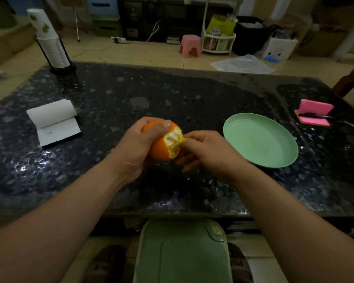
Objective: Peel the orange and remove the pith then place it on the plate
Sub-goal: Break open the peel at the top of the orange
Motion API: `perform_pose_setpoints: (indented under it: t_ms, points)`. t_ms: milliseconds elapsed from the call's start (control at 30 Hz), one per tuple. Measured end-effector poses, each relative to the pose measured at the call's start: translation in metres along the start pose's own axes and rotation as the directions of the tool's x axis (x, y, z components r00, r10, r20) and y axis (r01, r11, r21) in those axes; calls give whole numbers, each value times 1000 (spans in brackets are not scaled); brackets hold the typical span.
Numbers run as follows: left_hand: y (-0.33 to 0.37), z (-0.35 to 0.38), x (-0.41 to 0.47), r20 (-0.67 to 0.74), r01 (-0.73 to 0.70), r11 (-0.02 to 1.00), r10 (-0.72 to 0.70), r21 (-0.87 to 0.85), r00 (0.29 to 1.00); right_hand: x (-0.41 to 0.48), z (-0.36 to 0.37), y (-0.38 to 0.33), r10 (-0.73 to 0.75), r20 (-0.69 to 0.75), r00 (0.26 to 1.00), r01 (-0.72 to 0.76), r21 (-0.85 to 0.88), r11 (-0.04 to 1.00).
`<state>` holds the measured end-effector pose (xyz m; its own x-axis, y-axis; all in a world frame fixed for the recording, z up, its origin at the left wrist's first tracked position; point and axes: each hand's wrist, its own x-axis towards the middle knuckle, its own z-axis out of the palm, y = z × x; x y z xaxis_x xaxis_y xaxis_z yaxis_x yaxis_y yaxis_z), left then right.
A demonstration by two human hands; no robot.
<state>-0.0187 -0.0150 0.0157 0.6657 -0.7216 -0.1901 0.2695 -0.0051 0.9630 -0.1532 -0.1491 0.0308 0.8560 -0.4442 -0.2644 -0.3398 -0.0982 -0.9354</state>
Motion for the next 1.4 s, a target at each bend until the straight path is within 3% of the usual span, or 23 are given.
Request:
perform_pose_setpoints:
  t_ms: [133,400,600,800,1000,1167,1333,1400]
  points:
    - [-3,-1,-1,9,-72,989,72,131,997,-5,1,-2,-57,-61,997,39,-267,963]
    - [-3,-2,1,13,-167,949,169,267,985,-4,1,0,-157,-164,974,60,-481,875]
    - [1,-5,-1,50,-3,1000,3,-1,999,-5,1,0,-151,-156,976,88,-355,931]
    - [2,-15,1,137,97,990,-82,-102,987,-6,-6,2,-162,-68,985,141,-241,960]
    - [10,-26,3,136,199,941,-167,-275,977,7,-24,18,-73,-110,991,43,-252,967]
    - [7,-23,5,87,202,941,-185,-271,979,21,-10,30,-95,-143,985,13,-484,875]
    - [4,-19,6,41,148,968,-143,-202,989,18,-10,22,-72,-251,965,-38,-411,911]
    - [3,-19,7,30,112,978,-108,-175,994,10,-7,16,-32,-193,981,-16,-245,970]
